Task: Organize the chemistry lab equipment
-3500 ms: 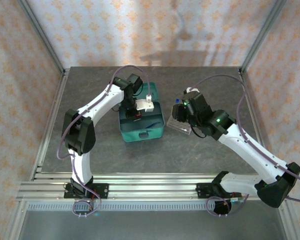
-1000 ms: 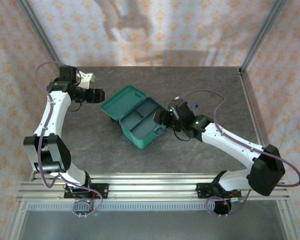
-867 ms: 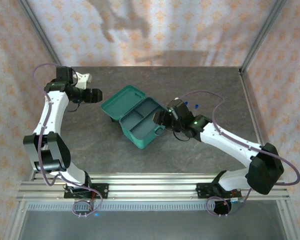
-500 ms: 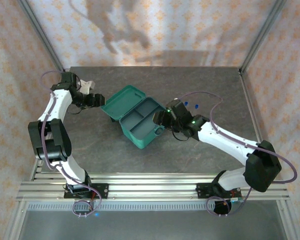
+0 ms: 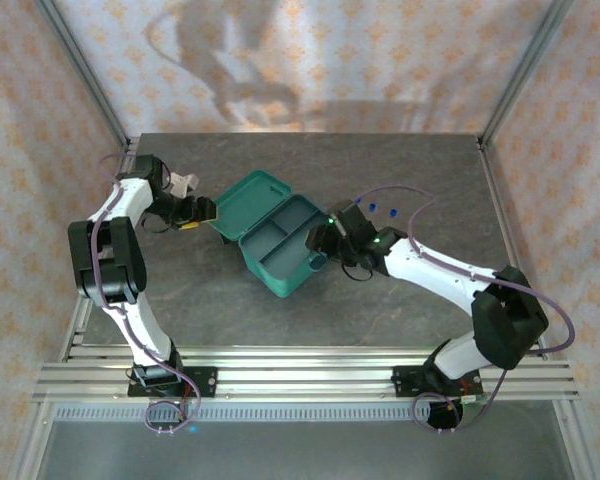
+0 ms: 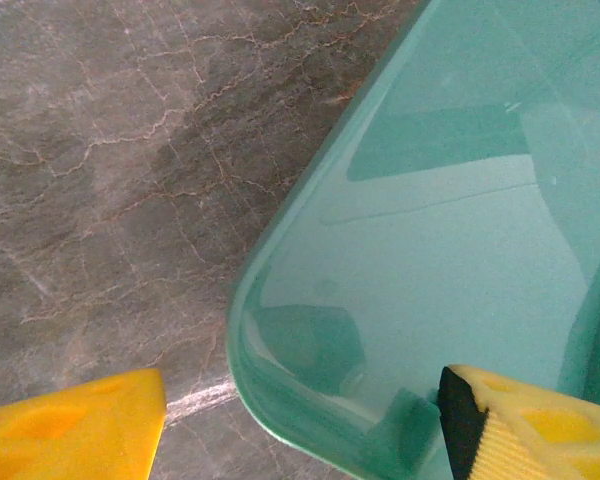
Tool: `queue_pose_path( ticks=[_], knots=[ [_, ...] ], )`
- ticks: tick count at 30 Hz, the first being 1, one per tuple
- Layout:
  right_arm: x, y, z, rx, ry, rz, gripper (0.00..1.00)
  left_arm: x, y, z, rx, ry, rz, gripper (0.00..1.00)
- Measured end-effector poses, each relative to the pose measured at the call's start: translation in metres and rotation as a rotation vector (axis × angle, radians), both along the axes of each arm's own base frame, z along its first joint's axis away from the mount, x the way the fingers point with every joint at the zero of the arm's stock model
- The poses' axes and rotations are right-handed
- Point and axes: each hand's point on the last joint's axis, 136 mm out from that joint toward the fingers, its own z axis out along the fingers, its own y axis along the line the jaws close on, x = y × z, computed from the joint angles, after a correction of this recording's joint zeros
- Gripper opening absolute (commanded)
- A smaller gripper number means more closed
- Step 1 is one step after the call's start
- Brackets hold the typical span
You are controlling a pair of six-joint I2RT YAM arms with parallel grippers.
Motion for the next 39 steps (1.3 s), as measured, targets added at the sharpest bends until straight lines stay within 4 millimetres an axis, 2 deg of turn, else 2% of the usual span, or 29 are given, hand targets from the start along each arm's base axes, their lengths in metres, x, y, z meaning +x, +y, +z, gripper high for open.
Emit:
queue_pose_path(
  ticks=[10, 17, 23, 30, 35, 39],
  knots=[
    [0.013, 0.009, -0.003, -0.019, -0.002, 0.017, 0.67, 0.011, -0.016, -0.007, -0.131, -0.021, -0.021, 0.74],
    [0.018, 0.011, -0.004, -0.036, 0.000, 0.029, 0.67, 0.013, -0.021, 0.004, -0.172, -0.052, -0.030, 0.74],
    [0.022, 0.012, -0.006, -0.063, 0.011, 0.040, 0.67, 0.013, -0.014, 0.047, -0.150, -0.164, -0.023, 0.74],
    [0.025, 0.014, -0.004, -0.075, 0.010, 0.052, 0.67, 0.000, -0.020, 0.116, -0.119, -0.315, -0.044, 0.75],
    [0.029, 0.018, -0.006, -0.081, 0.009, 0.063, 0.67, -0.017, -0.042, 0.152, -0.108, -0.382, -0.105, 0.76],
    [0.034, 0.025, -0.004, -0.072, 0.003, 0.079, 0.67, -0.038, -0.073, 0.173, -0.116, -0.404, -0.187, 0.76]
  ],
)
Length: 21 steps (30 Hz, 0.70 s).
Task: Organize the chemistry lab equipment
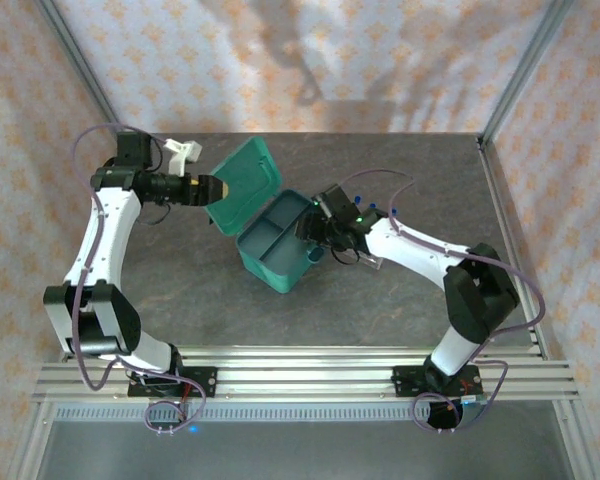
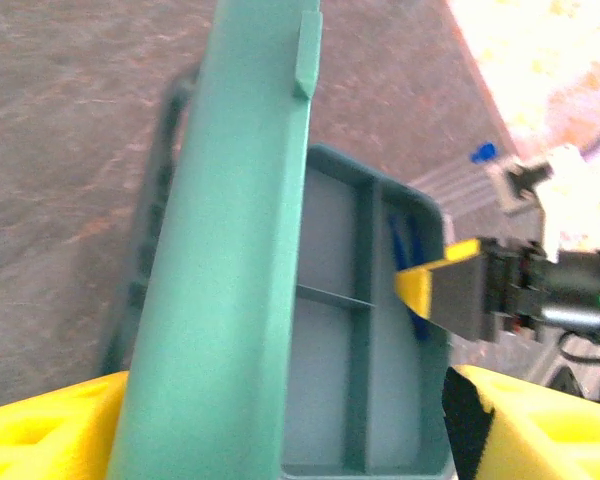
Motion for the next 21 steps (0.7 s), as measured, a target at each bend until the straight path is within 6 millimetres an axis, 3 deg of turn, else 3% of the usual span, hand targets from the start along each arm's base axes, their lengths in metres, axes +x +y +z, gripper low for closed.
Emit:
queue_pose_path(
  ticks=[9, 18, 21],
  knots=[
    [0.001, 0.002, 0.006, 0.010, -0.018, 0.015, 0.68, -0.036, -0.054, 0.025, 0.010, -0.037, -0.163, 0.78],
    [-0.035, -0.039, 0.068, 0.107, -0.157, -0.035, 0.66, -0.053, -0.087, 0.029, 0.008, -0.037, -0.255, 0.78],
    [-0.048, -0.051, 0.080, 0.164, -0.188, -0.063, 0.63, -0.057, -0.095, 0.027, 0.018, -0.036, -0.277, 0.78]
  ],
)
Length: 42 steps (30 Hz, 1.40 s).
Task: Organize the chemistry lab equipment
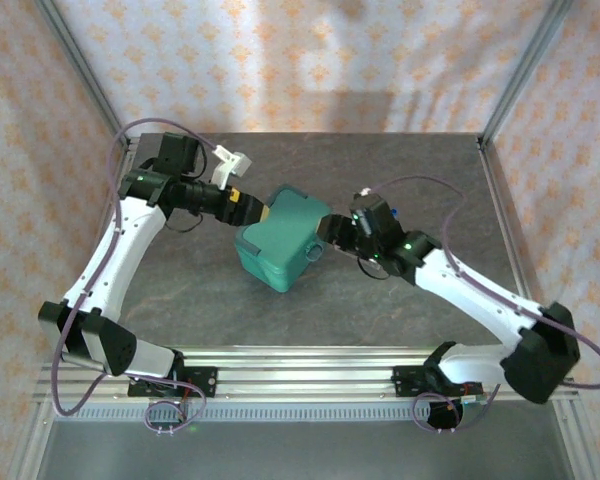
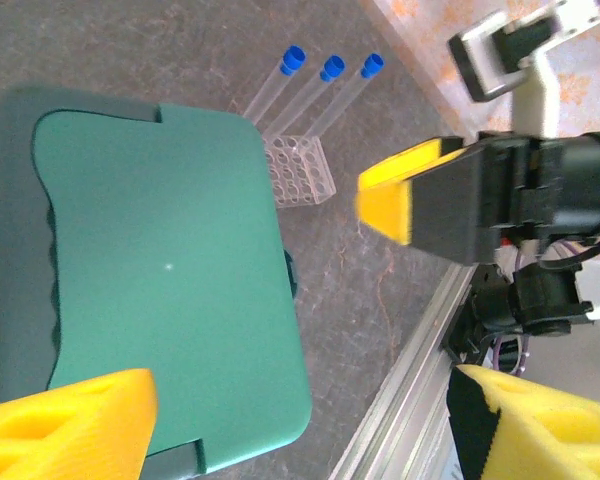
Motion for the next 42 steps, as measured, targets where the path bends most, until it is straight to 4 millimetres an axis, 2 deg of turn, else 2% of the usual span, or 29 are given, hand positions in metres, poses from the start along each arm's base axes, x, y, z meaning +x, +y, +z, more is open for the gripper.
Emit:
queue_pose_path(
  ticks=[2, 4, 8, 12, 16, 20, 25, 31, 35, 38, 42],
  knots=[
    [-0.006, -0.003, -0.002, 0.042, -0.004, -0.011, 0.63, 0.000, -0.004, -0.003, 0.021, -0.005, -0.007, 0.78],
    [-0.009, -0.003, -0.012, 0.073, 0.007, -0.020, 0.63, 0.003, -0.008, -0.012, 0.059, -0.007, -0.007, 0.78],
    [-0.016, 0.001, -0.043, 0.143, 0.055, -0.026, 0.70, 0.015, -0.016, -0.041, 0.155, 0.020, -0.010, 0.77],
    [-0.016, 0.011, -0.055, 0.248, 0.065, -0.027, 0.72, 0.030, -0.016, -0.073, 0.270, 0.037, -0.002, 0.76],
    [-0.010, 0.023, -0.050, 0.356, 0.039, -0.025, 0.73, 0.043, -0.006, -0.091, 0.375, 0.008, 0.024, 0.76],
    [-0.002, 0.032, -0.045, 0.430, 0.018, -0.023, 0.73, 0.061, 0.006, -0.091, 0.455, -0.073, 0.073, 0.77],
    [0.003, 0.040, -0.041, 0.483, 0.010, -0.019, 0.75, 0.071, 0.015, -0.096, 0.517, -0.123, 0.099, 0.77],
    [0.000, 0.036, -0.043, 0.495, 0.010, -0.031, 0.77, 0.078, 0.014, -0.107, 0.556, -0.136, 0.084, 0.77],
    [-0.005, 0.026, -0.030, 0.496, -0.018, -0.045, 0.79, 0.080, 0.009, -0.122, 0.561, -0.108, 0.064, 0.77],
    [-0.007, 0.022, -0.019, 0.510, -0.043, -0.049, 0.79, 0.080, 0.008, -0.121, 0.560, -0.113, 0.064, 0.77],
    [-0.006, 0.023, -0.035, 0.489, -0.016, -0.055, 0.79, 0.080, 0.008, -0.122, 0.557, -0.106, 0.069, 0.77]
  ],
)
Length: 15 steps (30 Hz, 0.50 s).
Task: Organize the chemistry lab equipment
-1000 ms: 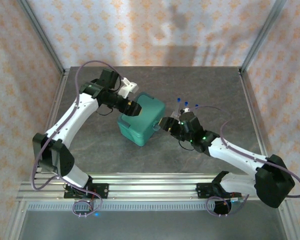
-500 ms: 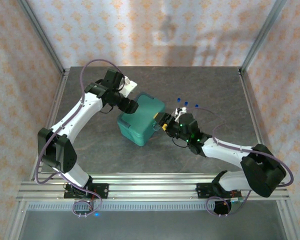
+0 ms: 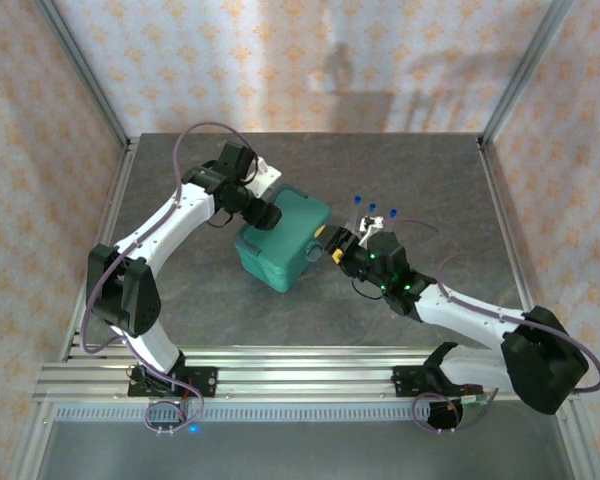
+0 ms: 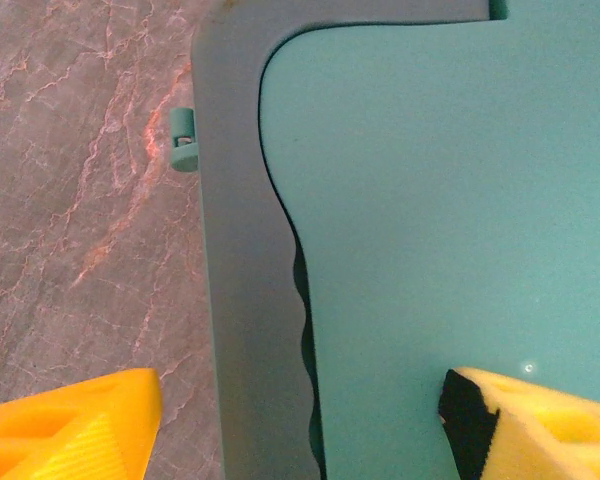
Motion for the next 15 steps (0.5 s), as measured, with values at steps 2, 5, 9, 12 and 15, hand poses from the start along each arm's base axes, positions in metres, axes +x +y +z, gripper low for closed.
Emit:
queue_pose_path(
  ticks=[2, 5, 9, 12, 15],
  knots=[
    [0.001, 0.002, -0.016, -0.019, 0.036, 0.003, 0.79, 0.000, 0.000, -0.001, -0.004, 0.004, 0.006, 0.77],
    [0.001, 0.002, -0.035, -0.040, 0.074, 0.003, 0.80, -0.001, -0.001, -0.003, -0.017, 0.015, 0.022, 0.77],
    [0.002, 0.005, -0.035, -0.023, 0.068, 0.005, 0.80, -0.002, -0.003, -0.007, -0.044, 0.032, 0.045, 0.77],
    [0.007, 0.012, -0.031, 0.022, 0.051, 0.013, 0.80, 0.000, -0.005, -0.006, -0.065, 0.033, 0.071, 0.78],
    [0.010, 0.019, -0.034, 0.056, 0.056, 0.026, 0.80, 0.002, -0.006, -0.007, -0.079, 0.034, 0.089, 0.78]
  ],
)
